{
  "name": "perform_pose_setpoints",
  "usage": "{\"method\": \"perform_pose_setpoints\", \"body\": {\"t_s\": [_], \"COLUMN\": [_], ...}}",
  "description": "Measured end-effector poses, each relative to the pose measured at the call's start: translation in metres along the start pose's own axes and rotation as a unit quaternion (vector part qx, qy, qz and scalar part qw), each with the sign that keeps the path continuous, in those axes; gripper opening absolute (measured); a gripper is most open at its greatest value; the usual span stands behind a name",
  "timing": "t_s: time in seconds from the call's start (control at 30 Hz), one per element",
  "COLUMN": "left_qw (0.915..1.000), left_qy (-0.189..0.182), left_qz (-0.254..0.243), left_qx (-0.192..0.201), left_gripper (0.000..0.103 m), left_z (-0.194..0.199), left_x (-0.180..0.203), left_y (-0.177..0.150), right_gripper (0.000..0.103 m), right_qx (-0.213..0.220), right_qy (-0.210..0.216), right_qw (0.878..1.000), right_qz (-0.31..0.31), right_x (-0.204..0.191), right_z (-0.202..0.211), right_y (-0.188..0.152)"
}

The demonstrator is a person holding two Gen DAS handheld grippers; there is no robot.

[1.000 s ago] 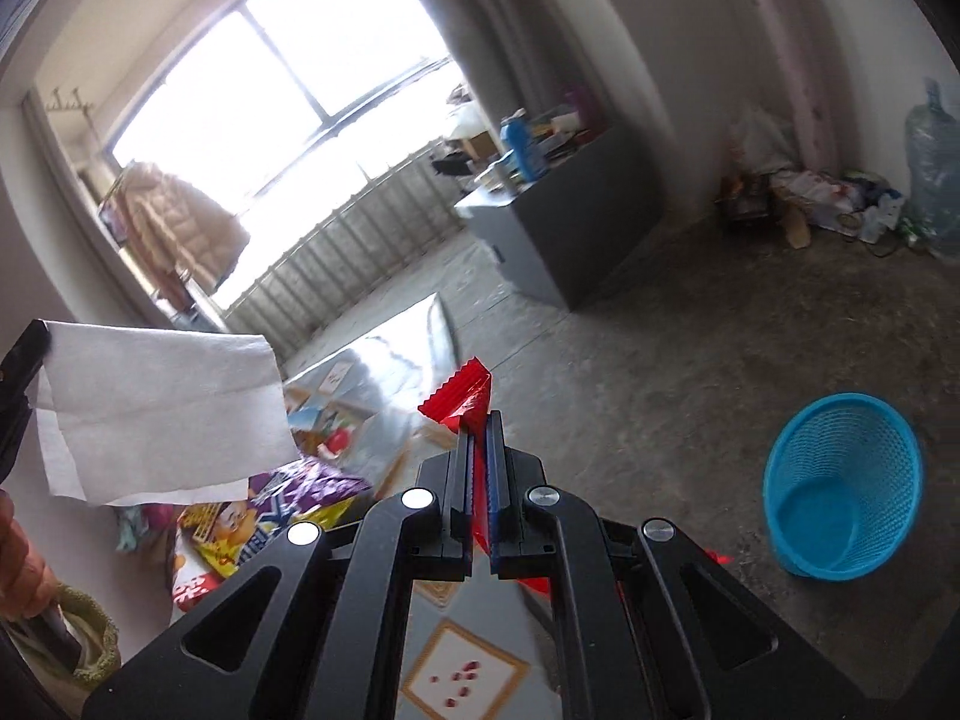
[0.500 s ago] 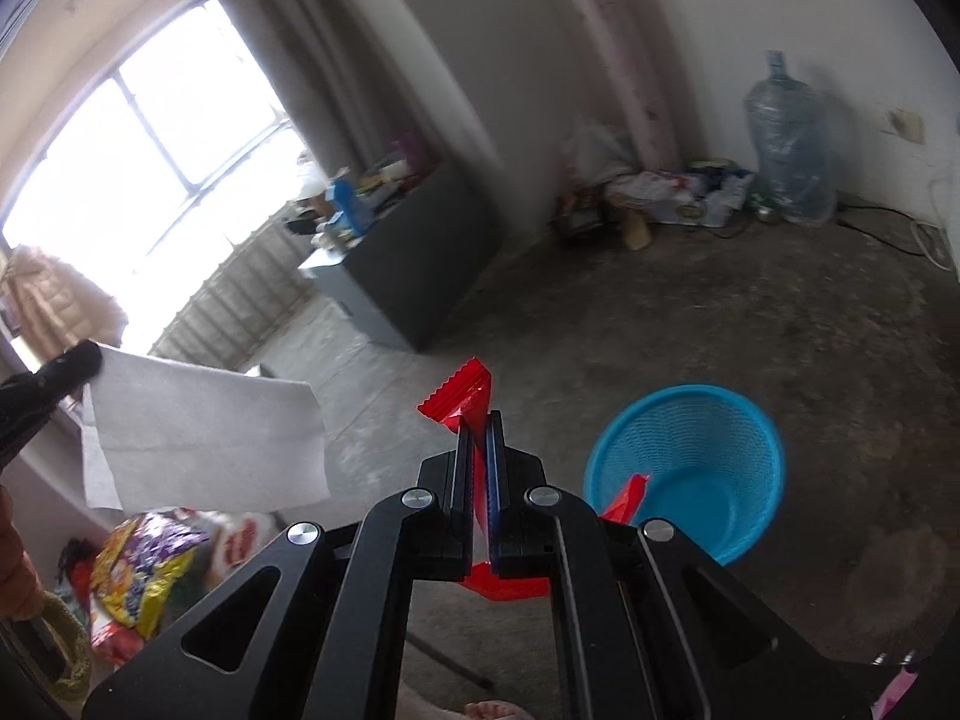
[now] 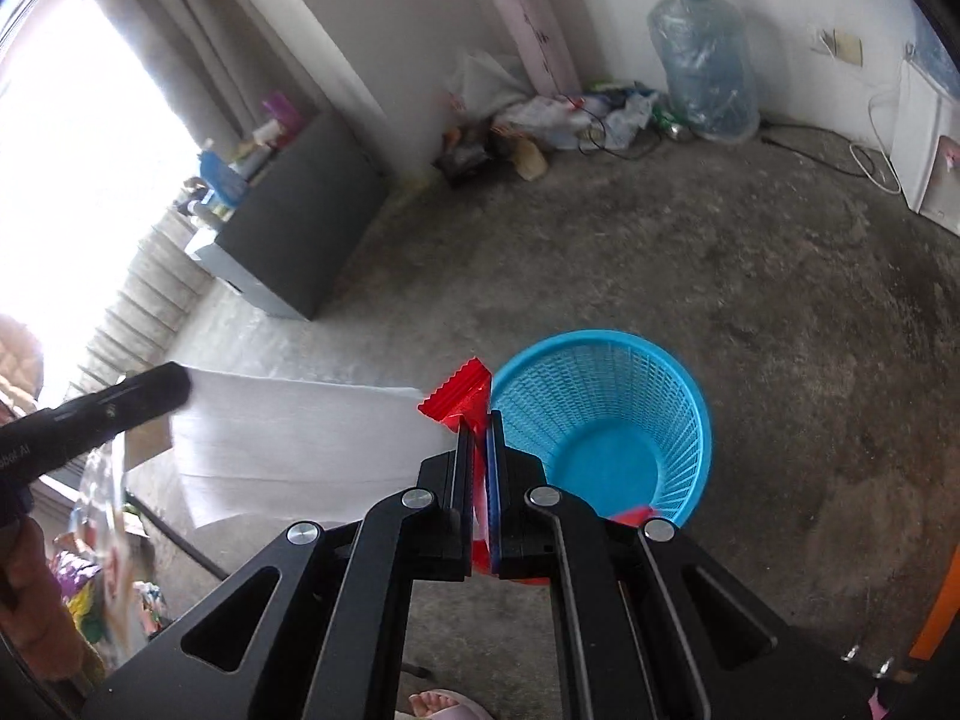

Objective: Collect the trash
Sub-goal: 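Open the right gripper over the blue wastebasket to drop the wrapper, then move both grippers back toward the table over the clear plastic bag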

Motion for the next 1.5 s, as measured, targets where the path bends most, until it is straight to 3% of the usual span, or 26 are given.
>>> {"method": "perform_pose_setpoints", "body": {"t_s": [0.2, 0.23, 0.27, 0.33, 0.43, 0.6, 0.8, 1.13, 1.3, 1.5], "left_qw": [0.999, 0.9987, 0.9983, 0.9979, 0.9984, 0.9991, 0.9988, 0.9919, 0.9849, 0.9728], "left_qy": [-0.006, -0.005, -0.003, 0.003, 0.01, 0.004, 0.012, 0.047, 0.075, 0.122], "left_qz": [-0.024, -0.029, -0.034, -0.042, -0.037, -0.028, -0.047, -0.058, -0.038, -0.003], "left_qx": [-0.036, -0.042, -0.047, -0.049, -0.041, -0.033, 0.008, 0.102, 0.152, 0.197], "left_gripper": [0.0, 0.003, 0.013, 0.029, 0.032, 0.035, 0.044, 0.054, 0.058, 0.061], "left_z": [-0.074, -0.085, -0.092, -0.101, -0.103, -0.085, -0.029, 0.134, 0.217, 0.291], "left_x": [0.029, 0.033, 0.037, 0.044, 0.045, 0.039, 0.034, 0.001, -0.03, -0.076], "left_y": [0.009, 0.01, 0.011, 0.011, 0.012, 0.011, 0.011, -0.006, -0.035, -0.09], "right_gripper": [0.005, 0.005, 0.007, 0.019, 0.04, 0.049, 0.054, 0.077, 0.081, 0.082], "right_qx": [-0.036, -0.041, -0.054, -0.086, -0.105, -0.094, -0.052, 0.048, 0.075, 0.073], "right_qy": [-0.009, -0.009, -0.003, -0.007, -0.027, -0.045, -0.057, -0.048, -0.017, 0.018], "right_qw": [0.999, 0.998, 0.997, 0.994, 0.991, 0.99, 0.994, 0.998, 0.996, 0.991], "right_qz": [-0.029, -0.036, -0.049, -0.067, -0.076, -0.1, -0.082, 0.017, 0.055, 0.107], "right_x": [0.039, 0.045, 0.055, 0.07, 0.083, 0.096, 0.069, -0.037, -0.08, -0.13], "right_z": [-0.049, -0.056, -0.07, -0.093, -0.111, -0.111, -0.075, 0.028, 0.072, 0.099], "right_y": [0.017, 0.016, 0.017, 0.016, 0.009, -0.002, -0.003, 0.003, -0.005, -0.021]}}
Point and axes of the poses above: each gripper's, at about its wrist camera, not at the fingertips, and z roughly against the way its jaws point, x to its right, y to its top, the point moved 2 cm from there along -z, roughly the way its jaws point, and after that the axes turned 5 degrees about z, right-handed, at the moved point
